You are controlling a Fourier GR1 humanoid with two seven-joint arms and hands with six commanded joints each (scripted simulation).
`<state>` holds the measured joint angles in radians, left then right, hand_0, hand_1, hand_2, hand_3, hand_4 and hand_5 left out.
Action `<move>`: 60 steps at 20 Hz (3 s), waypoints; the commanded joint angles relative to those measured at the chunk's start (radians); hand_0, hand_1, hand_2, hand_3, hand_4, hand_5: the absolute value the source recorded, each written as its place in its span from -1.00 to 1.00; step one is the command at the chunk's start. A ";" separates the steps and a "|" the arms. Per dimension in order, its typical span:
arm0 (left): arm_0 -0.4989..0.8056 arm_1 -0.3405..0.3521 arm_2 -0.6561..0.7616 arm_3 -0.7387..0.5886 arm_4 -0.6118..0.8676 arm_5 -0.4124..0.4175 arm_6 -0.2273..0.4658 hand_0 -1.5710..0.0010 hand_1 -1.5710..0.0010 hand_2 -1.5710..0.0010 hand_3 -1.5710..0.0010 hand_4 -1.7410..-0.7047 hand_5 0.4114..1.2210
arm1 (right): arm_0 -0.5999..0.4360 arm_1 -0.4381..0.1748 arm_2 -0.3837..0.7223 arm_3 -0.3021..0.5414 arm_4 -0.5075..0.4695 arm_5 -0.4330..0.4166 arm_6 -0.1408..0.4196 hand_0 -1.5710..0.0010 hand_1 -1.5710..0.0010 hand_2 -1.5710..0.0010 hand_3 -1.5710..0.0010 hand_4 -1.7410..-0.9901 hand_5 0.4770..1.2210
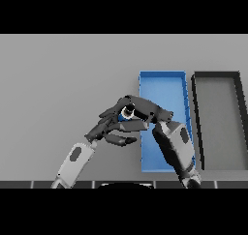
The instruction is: Pick up the blue pipe and place it into the blue bin.
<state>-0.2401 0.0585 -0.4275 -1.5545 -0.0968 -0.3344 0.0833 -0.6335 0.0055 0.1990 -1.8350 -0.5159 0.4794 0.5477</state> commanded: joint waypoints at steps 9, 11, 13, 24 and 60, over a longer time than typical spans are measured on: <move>0.007 0.004 0.004 -0.025 0.018 -0.009 0.031 1.00 1.00 1.00 1.00 0.63 -0.95 | -0.387 -0.166 -0.278 0.195 -0.100 -0.174 -0.033 -1.00 -1.00 -1.00 -1.00 -1.00 1.00; 0.002 0.002 0.000 -0.022 0.008 -0.005 0.039 1.00 1.00 1.00 1.00 0.64 -0.97 | -0.424 -0.204 -0.328 0.286 -0.068 -0.183 -0.037 -1.00 -1.00 -1.00 -1.00 -1.00 1.00; 0.012 0.013 0.006 -0.033 0.016 -0.010 0.031 1.00 1.00 1.00 1.00 0.64 -0.99 | -0.429 -0.234 -0.364 0.373 -0.026 -0.173 -0.057 -1.00 -1.00 -1.00 -1.00 -1.00 1.00; 0.033 0.012 -0.009 -0.032 -0.007 -0.002 0.000 1.00 1.00 1.00 1.00 0.67 -0.97 | -0.120 -0.281 -0.434 0.416 0.094 -0.134 -0.017 -1.00 -1.00 -1.00 -1.00 -1.00 1.00; 0.047 0.017 -0.014 -0.057 -0.006 0.003 0.028 1.00 1.00 1.00 1.00 0.65 -0.95 | -0.029 -0.787 0.581 0.555 -0.122 -0.547 0.048 0.98 0.98 0.98 0.99 0.91 -0.48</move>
<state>-0.1934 0.0757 -0.4412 -1.6113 -0.1030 -0.3314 0.1110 -0.6627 -0.7814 0.7799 -1.2802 -0.6382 -0.0674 0.5951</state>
